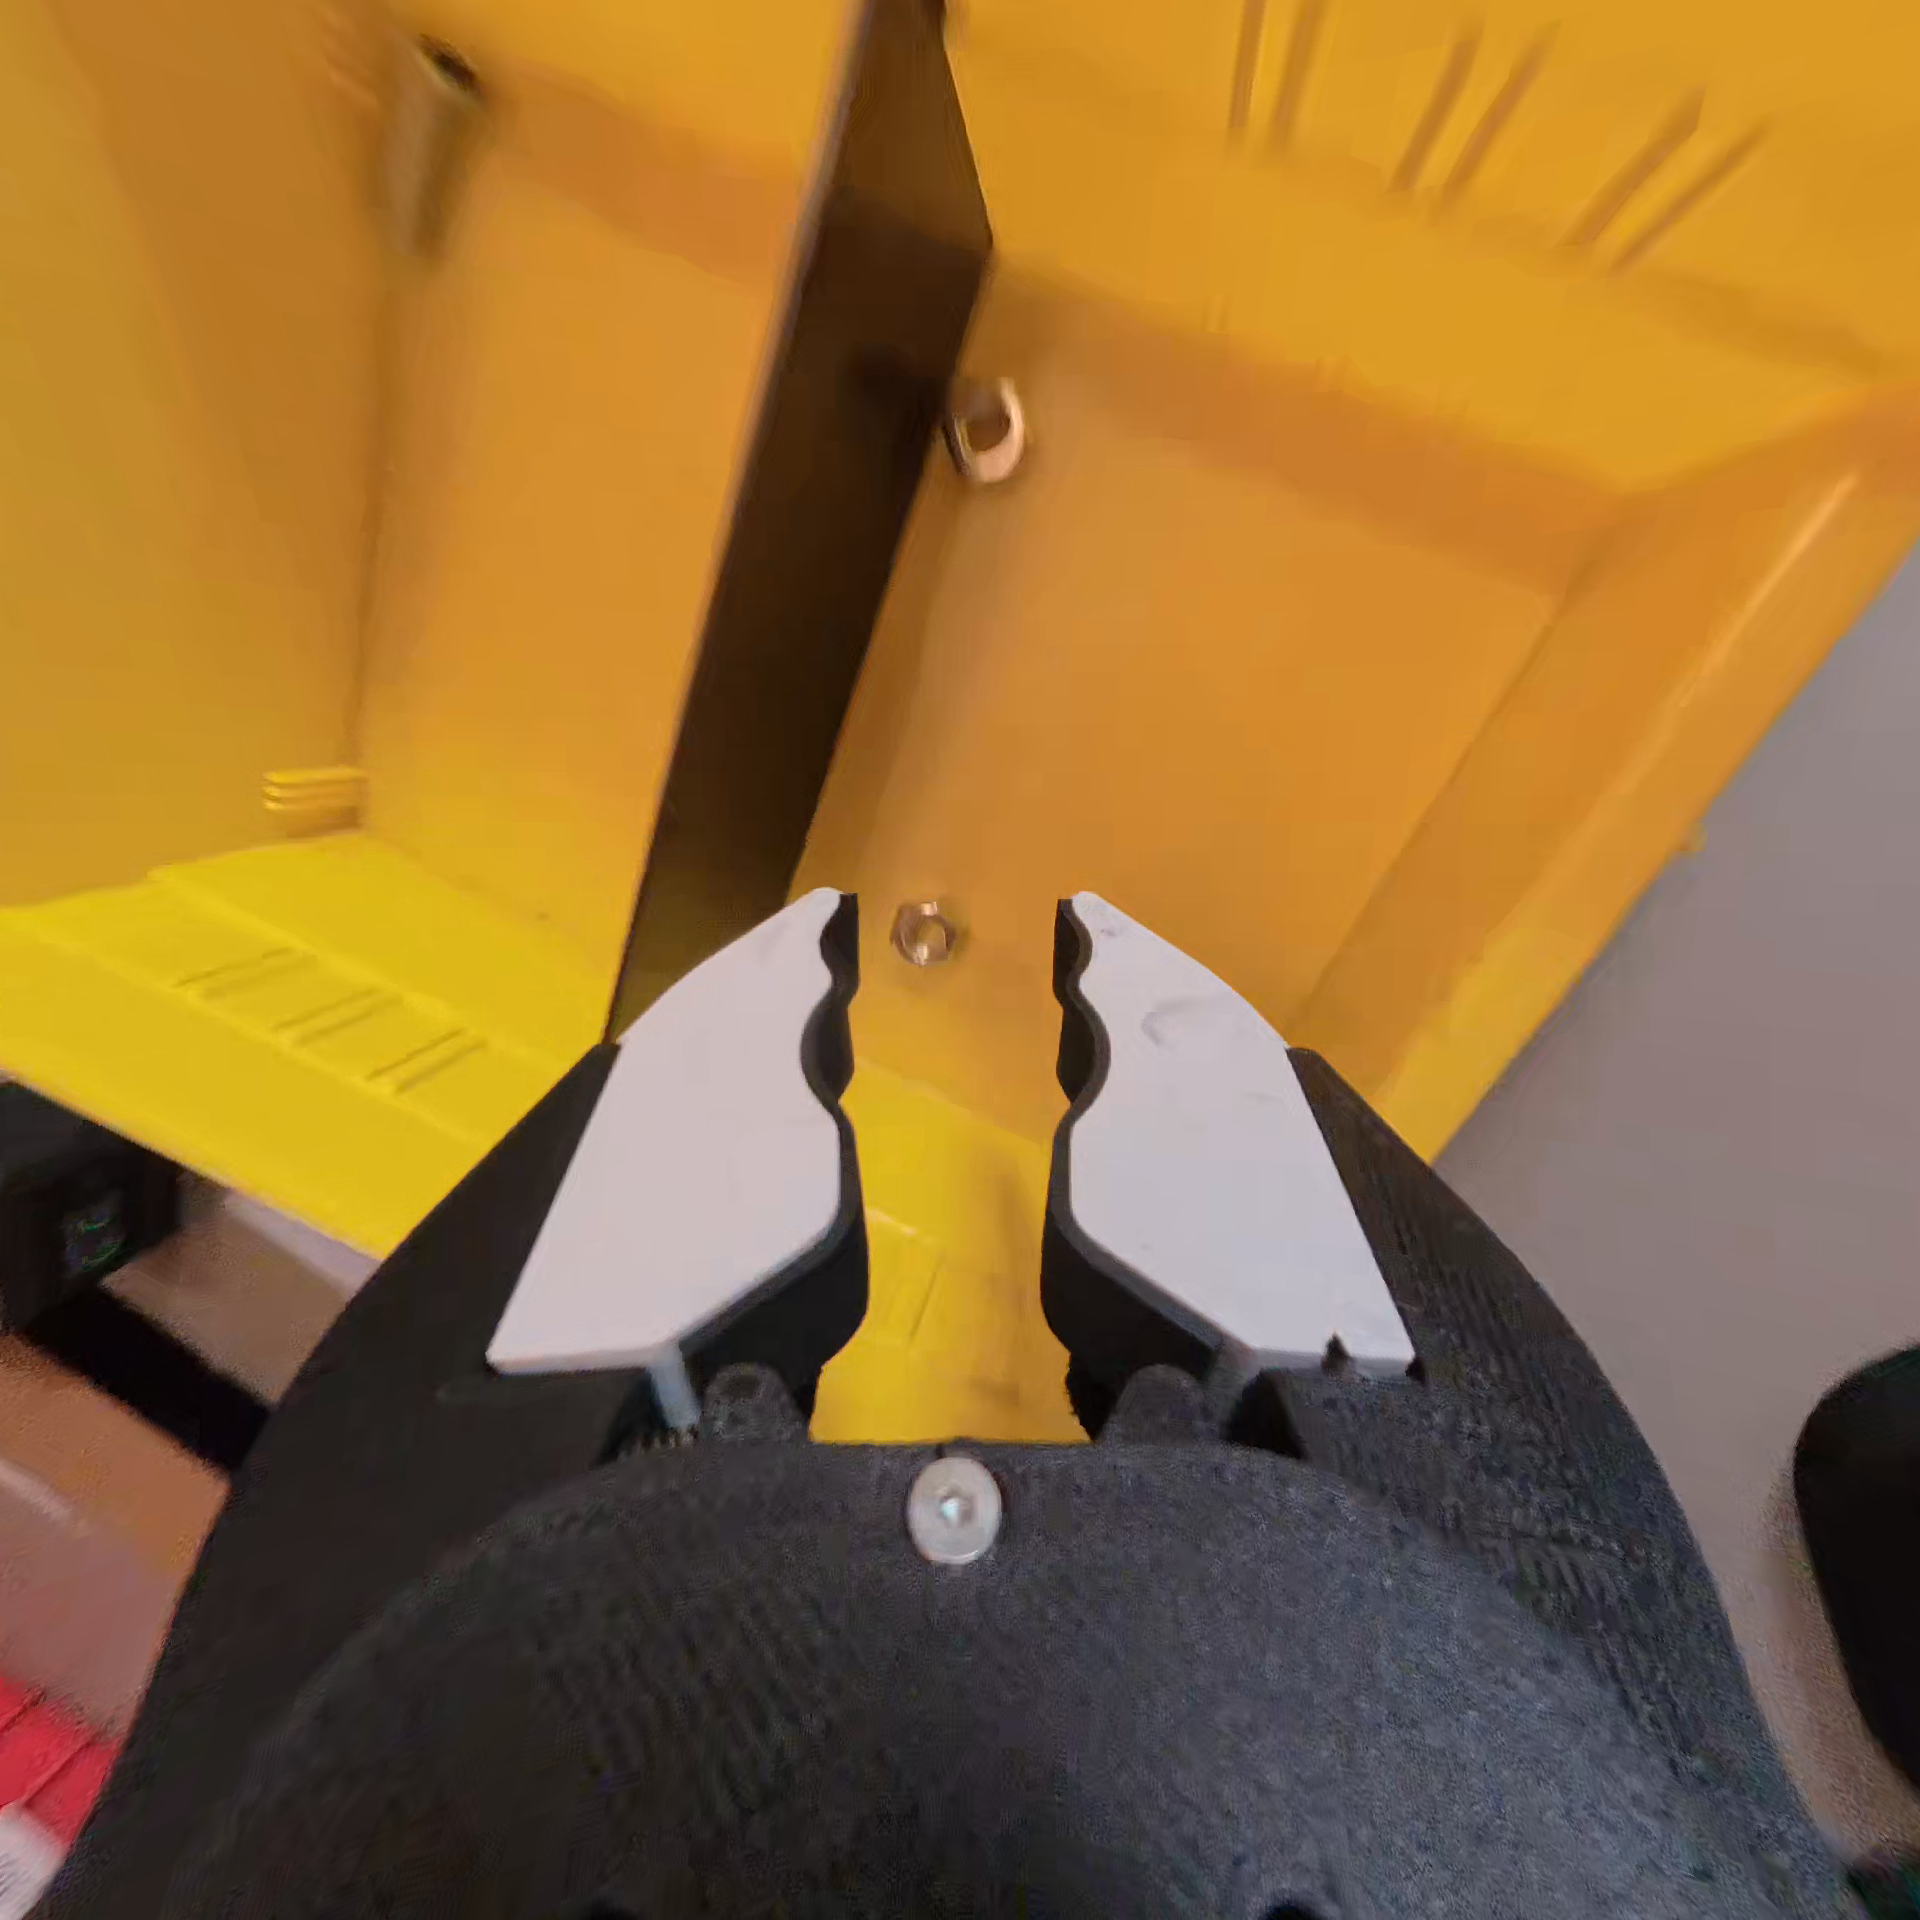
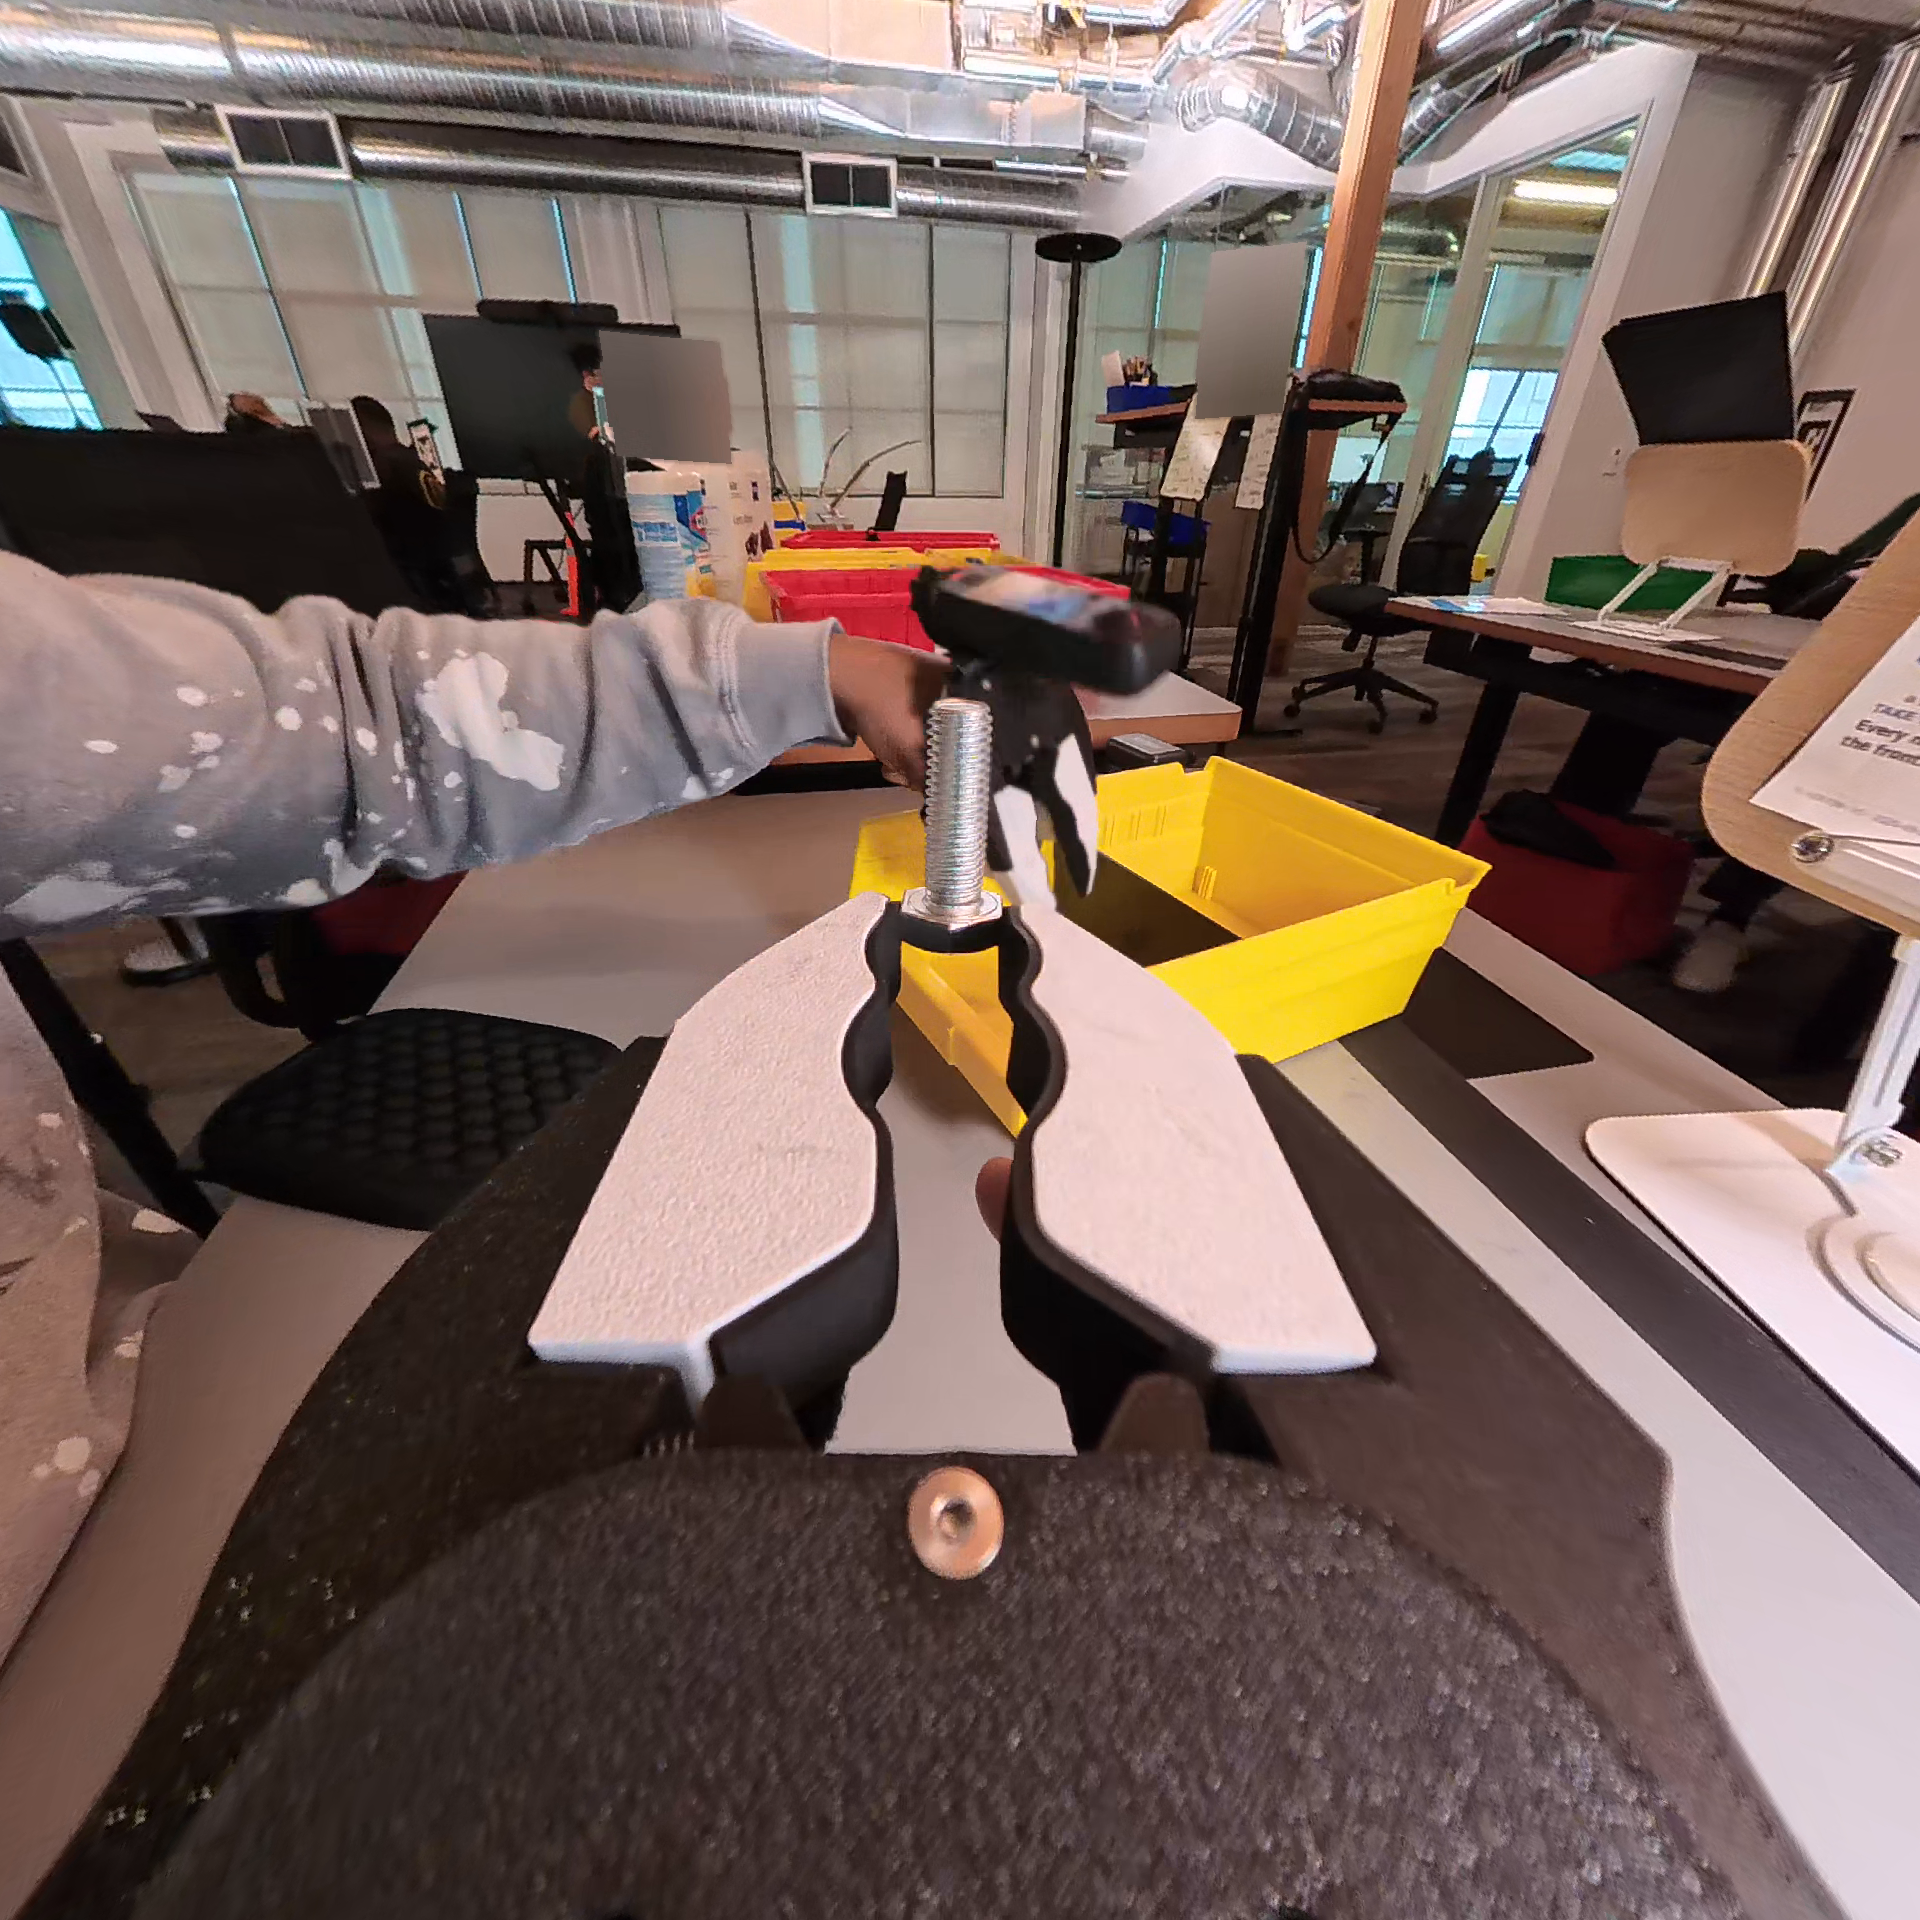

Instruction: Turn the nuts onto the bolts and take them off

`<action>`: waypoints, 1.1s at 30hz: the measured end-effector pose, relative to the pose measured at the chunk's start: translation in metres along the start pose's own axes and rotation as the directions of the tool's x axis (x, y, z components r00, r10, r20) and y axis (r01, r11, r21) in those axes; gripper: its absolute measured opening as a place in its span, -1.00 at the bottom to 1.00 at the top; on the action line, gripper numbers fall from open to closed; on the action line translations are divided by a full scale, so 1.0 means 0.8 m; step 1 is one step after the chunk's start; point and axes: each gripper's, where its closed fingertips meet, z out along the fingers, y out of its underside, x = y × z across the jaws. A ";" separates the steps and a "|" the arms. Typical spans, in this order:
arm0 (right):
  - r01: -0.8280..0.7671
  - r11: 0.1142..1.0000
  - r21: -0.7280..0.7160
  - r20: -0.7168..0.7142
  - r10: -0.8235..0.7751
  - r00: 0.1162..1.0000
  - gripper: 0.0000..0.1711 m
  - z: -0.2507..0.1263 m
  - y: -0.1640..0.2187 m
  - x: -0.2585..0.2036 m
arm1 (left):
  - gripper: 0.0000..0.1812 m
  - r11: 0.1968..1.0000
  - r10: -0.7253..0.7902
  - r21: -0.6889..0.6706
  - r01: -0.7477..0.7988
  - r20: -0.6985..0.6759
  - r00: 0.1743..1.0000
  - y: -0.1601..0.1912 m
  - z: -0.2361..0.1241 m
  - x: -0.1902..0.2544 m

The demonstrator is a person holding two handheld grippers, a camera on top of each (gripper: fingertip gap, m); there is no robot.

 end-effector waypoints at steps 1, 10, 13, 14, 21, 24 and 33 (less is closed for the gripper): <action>-0.002 1.000 0.000 0.002 0.002 1.000 -0.79 0.000 0.000 0.000 | -0.57 0.995 0.036 -0.098 -0.037 -0.012 0.999 0.011 0.009 0.001; -0.011 1.000 0.003 0.004 0.011 1.000 -0.79 -0.009 0.000 0.003 | -0.58 0.883 0.131 -0.447 -0.145 -0.061 0.989 0.046 0.049 -0.014; -0.019 1.000 0.010 0.002 0.019 1.000 -0.79 -0.011 -0.001 0.006 | -0.65 0.888 0.114 -0.435 -0.149 -0.107 0.988 0.045 0.058 -0.007; -0.021 1.000 0.011 0.001 0.021 1.000 -0.79 -0.012 -0.001 0.007 | -0.71 0.891 0.114 -0.428 -0.151 -0.111 0.987 0.044 0.060 -0.006; -0.030 1.000 0.007 0.001 0.030 1.000 -0.79 -0.010 0.004 0.010 | -0.79 0.951 0.132 -0.257 -0.174 -0.171 0.976 0.009 0.063 0.023; -0.036 0.999 0.005 0.003 0.036 0.999 -0.79 -0.008 0.007 0.009 | -0.75 0.978 0.136 -0.131 -0.165 -0.208 0.969 -0.016 0.063 0.044; -0.051 0.999 0.015 -0.005 0.051 0.999 -0.79 -0.012 0.006 0.015 | -0.63 0.997 0.083 0.015 -0.082 -0.225 0.971 -0.021 0.052 0.052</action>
